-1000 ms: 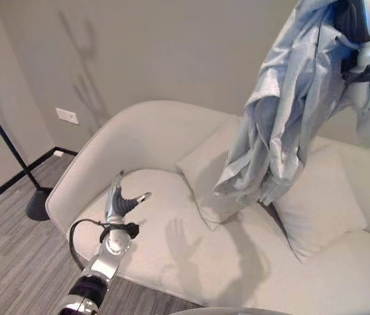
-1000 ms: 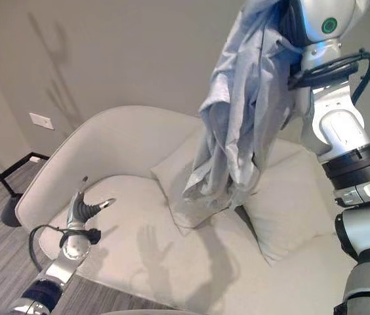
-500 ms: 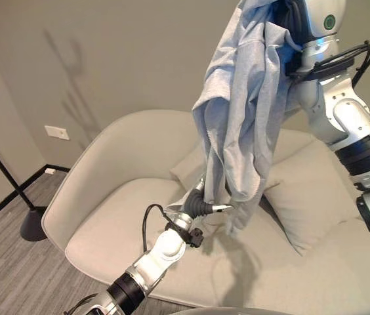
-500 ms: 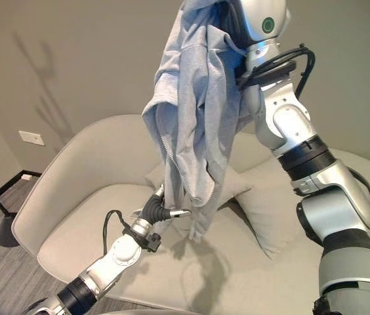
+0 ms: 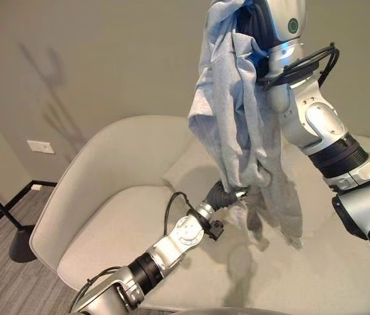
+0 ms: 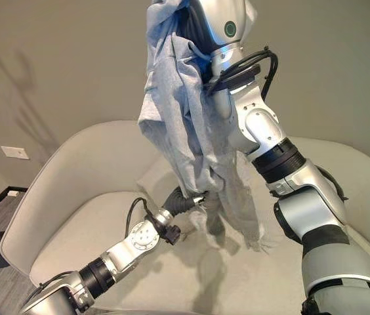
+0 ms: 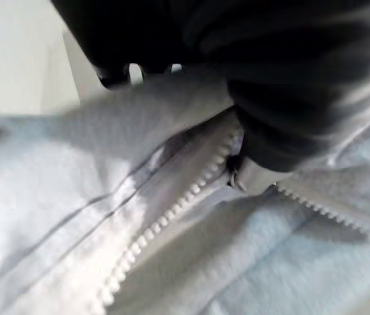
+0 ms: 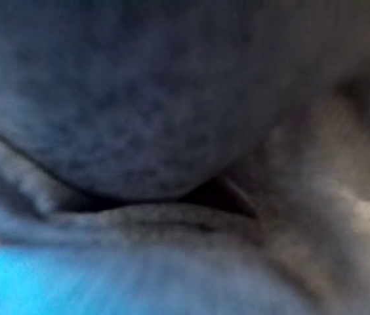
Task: Hang the clothes on the sofa on the clothes rack.
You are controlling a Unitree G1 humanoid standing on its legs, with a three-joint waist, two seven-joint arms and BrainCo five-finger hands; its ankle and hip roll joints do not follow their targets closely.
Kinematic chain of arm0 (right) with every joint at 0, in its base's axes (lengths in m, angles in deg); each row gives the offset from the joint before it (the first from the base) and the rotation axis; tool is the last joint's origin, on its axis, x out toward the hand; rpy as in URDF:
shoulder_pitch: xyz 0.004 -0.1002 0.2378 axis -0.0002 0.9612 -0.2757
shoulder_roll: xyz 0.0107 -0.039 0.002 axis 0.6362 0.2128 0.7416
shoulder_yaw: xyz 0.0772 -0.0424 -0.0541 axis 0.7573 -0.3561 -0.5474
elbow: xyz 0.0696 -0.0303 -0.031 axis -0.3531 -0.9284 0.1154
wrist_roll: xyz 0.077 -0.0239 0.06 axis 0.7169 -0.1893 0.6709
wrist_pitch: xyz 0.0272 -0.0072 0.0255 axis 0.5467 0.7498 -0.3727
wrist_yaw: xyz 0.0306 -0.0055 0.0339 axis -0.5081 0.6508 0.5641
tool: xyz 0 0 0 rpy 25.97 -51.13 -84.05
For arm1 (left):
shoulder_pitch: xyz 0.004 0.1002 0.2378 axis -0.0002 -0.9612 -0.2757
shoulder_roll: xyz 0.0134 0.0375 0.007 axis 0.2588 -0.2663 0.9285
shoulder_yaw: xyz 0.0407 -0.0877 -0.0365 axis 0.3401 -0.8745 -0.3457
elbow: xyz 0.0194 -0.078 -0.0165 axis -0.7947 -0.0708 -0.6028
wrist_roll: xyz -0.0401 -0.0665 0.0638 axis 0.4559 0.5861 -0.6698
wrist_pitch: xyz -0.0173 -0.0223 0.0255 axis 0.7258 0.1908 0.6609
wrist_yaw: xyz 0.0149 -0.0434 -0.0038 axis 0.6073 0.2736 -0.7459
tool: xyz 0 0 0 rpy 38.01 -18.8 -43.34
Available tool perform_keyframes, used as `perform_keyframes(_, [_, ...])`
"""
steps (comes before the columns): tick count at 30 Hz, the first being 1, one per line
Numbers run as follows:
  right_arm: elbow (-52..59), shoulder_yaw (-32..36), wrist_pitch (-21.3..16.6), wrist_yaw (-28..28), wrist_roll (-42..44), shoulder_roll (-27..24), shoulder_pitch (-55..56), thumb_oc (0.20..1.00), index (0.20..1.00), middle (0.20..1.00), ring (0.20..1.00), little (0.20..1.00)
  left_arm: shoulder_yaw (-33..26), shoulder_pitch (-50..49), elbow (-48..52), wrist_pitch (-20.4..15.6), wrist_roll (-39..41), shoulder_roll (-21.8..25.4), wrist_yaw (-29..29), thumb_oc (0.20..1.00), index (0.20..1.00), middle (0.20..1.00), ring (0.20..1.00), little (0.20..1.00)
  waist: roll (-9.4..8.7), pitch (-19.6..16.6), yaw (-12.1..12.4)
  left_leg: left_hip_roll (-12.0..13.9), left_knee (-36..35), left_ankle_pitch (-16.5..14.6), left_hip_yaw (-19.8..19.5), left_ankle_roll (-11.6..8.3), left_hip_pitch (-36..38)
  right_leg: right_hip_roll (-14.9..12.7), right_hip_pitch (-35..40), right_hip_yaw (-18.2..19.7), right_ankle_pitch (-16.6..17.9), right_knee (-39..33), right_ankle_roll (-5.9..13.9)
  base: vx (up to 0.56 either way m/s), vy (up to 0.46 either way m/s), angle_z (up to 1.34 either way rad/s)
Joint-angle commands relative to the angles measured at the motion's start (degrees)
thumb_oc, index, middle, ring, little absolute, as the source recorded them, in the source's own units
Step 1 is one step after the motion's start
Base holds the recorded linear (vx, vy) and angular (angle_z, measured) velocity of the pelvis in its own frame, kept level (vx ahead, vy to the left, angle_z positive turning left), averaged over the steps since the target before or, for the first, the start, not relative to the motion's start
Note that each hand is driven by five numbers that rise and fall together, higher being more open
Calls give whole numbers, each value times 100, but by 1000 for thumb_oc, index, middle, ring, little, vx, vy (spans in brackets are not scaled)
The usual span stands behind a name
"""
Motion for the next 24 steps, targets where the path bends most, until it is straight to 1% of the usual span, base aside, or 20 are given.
perform_keyframes(1, [239, 249, 57, -85, -65, -362, -491, 200, 200, 200, 200, 200, -379, -251, 55, -166, -520, -37, -289, 200, 200, 200, 200, 200, 60, -173, 47, 168, -1375, 471, -371, 205, 130, -405, -74, 141, 276, 134, 547, -21, 31, -2])
perform_keyframes(2, [337, 373, 47, -100, -78, -563, -297, 200, 200, 200, 200, 200, -548, -366, 1, -138, -815, 56, -433, 200, 200, 200, 200, 200, 58, -163, 51, 134, -1375, 486, -347, 218, 126, -425, -74, 164, 341, 102, 563, -21, 31, -2])
perform_keyframes(3, [342, 377, 47, -98, -79, -564, -291, 200, 200, 200, 200, 200, -546, -369, 2, -138, -816, 57, -434, 200, 200, 200, 200, 200, 56, -164, 54, 133, -1375, 486, -346, 218, 126, -426, -74, 166, 343, 100, 563, -24, 34, -2])
perform_keyframes(7, [641, 777, 65, -183, -122, -1007, 281, 200, 200, 200, 200, 200, -920, -742, -100, -91, -1176, 219, -653, 200, 200, 200, 200, 200, 48, -57, 85, 76, -1375, 526, -331, 244, 127, -420, -150, 198, 428, 216, 583, -57, 23, -1])
perform_keyframes(9, [783, 966, 32, -176, -102, -1133, 599, 200, 200, 200, 200, 200, -1282, -1026, -150, -38, -1108, 324, -782, 200, 200, 200, 200, 200, 142, 126, 183, 128, -1375, 596, -201, 258, 92, -427, -284, -264, 303, 648, 496, -133, 53, -8])
perform_keyframes(10, [881, 1098, -20, -145, -92, -1204, 744, 200, 200, 200, 200, 200, -1488, -1169, -127, -9, -1199, 438, -840, 200, 200, 200, 200, 200, 251, 231, 237, 197, -1375, 624, -86, 272, 76, -426, -270, -678, 67, 1027, 404, -183, 122, -34])
perform_keyframes(11, [1110, 1208, -139, -100, -87, -1300, 1011, 200, 200, 200, 200, 200, -1829, -1399, -98, 41, -1263, 587, -869, 200, 200, 200, 200, 200, 381, 326, 293, 265, -1368, 754, 83, 299, -58, -354, -203, -1104, -366, 1654, 250, -157, 96, -48])
perform_keyframes(12, [1147, 1242, -137, -82, -96, -1296, 1054, 200, 200, 200, 200, 200, -1830, -1420, -75, 52, -1265, 604, -863, 200, 200, 200, 200, 200, 345, 313, 284, 241, -1368, 780, 74, 292, -79, -384, -244, -1105, -377, 1703, 238, -179, 89, -45])
perform_keyframes(13, [1247, 1306, -228, -49, -91, -1349, 1286, 200, 200, 200, 200, 200, -1995, -1580, -61, 78, -1351, 693, -840, 200, 200, 200, 200, 200, 387, 323, 316, 260, -1364, 864, 163, 316, -194, -300, -215, -1223, -645, 2120, 169, -161, 59, -32])
perform_keyframes(14, [1427, 1506, -455, 0, 72, -1263, 1959, 200, 200, 200, 200, 200, -2218, -1912, -146, 111, -1169, 728, -627, 200, 200, 200, 200, 200, 463, 325, 350, 285, -1353, 984, 324, 337, -391, -115, -111, -1315, -1160, 2773, 91, -183, 67, -19])
perform_keyframes(15, [1497, 1615, -528, 47, 169, -1183, 2301, 200, 200, 200, 200, 200, -2242, -2093, -132, 127, -904, 753, -406, 200, 200, 200, 200, 200, 458, 297, 377, 275, -1347, 1028, 417, 343, -509, -61, -76, -1317, -1327, 2976, 75, -135, 38, -20])
perform_keyframes(16, [1529, 1655, -531, 58, 165, -1177, 2358, 200, 200, 200, 200, 200, -2234, -2114, -115, 131, -885, 783, -386, 200, 200, 200, 200, 200, 438, 257, 400, 274, -1355, 1061, 433, 341, -544, -61, -120, -1306, -1297, 2974, 67, -95, 14, -23])
perform_keyframes(17, [1534, 1715, -601, 70, 299, -1019, 2789, 200, 200, 200, 200, 200, -2344, -2318, -98, 114, -539, 754, -193, 200, 200, 200, 200, 200, 487, 277, 412, 265, -1347, 1089, 544, 342, -651, -5, -7, -1341, -1491, 3129, 43, -140, -9, -42])
perform_keyframes(18, [1557, 1948, -736, 200, 519, -772, 3708, 200, 200, 200, 200, 200, -2538, -2715, 3, 128, 166, 644, 169, 200, 200, 200, 200, 200, 474, 261, 468, 222, -1321, 1200, 686, 317, -856, 128, 166, -1297, -1638, 3151, 24, -138, -8, -41])
perform_keyframes(19, [1600, 1993, -736, 216, 513, -763, 3779, 200, 200, 200, 200, 200, -2523, -2743, 23, 136, 184, 676, 184, 200, 200, 200, 200, 200, 475, 212, 497, 247, -1334, 1234, 699, 312, -889, 155, 141, -1295, -1586, 3108, 15, -199, -53, -56])
perform_keyframes(20, [1512, 2162, -849, 241, 795, -394, 4656, 200, 200, 200, 200, 200, -2697, -2980, 185, 114, 585, 587, 234, 200, 200, 200, 200, 200, 484, 271, 579, 195, -1322, 1347, 853, 245, -1113, 292, 367, -1231, -1875, 2711, -33, -163, -58, -56])
perform_keyframes(21, [1545, 2291, -892, 290, 907, -232, 5158, 200, 200, 200, 200, 200, -2778, -3164, 243, 198, 657, 525, 352, 200, 200, 200, 200, 200, 453, 212, 623, 156, -1338, 1376, 905, 201, -1239, 340, 594, -1278, -2214, 2250, -103, -152, -61, -66])
perform_keyframes(22, [1552, 2297, -891, 294, 906, -231, 5169, 200, 200, 200, 200, 200, -2775, -3169, 247, 200, 658, 528, 352, 200, 200, 200, 200, 200, 457, 201, 626, 163, -1339, 1378, 904, 200, -1246, 348, 594, -1280, -2202, 2234, -105, -93, -107, -64])
perform_keyframes(23, [1541, 2346, -955, 348, 827, -63, 5698, 200, 200, 200, 200, 200, -2965, -3486, 302, 167, 681, 307, 390, 200, 200, 200, 200, 200, 449, 143, 688, 191, -1375, 1380, 1030, 124, -1363, 380, 699, -1198, -2353, 1613, -142, -112, -124, -61])
perform_keyframes(24, [1591, 2351, -997, 355, 866, 26, 5965, 200, 200, 200, 200, 200, -2970, -3542, 337, 143, 741, 277, 352, 200, 200, 200, 200, 200, 497, 141, 704, 230, -1375, 1421, 1106, 72, -1482, 426, 739, -1117, -2291, 1247, -136, -109, -125, -33])
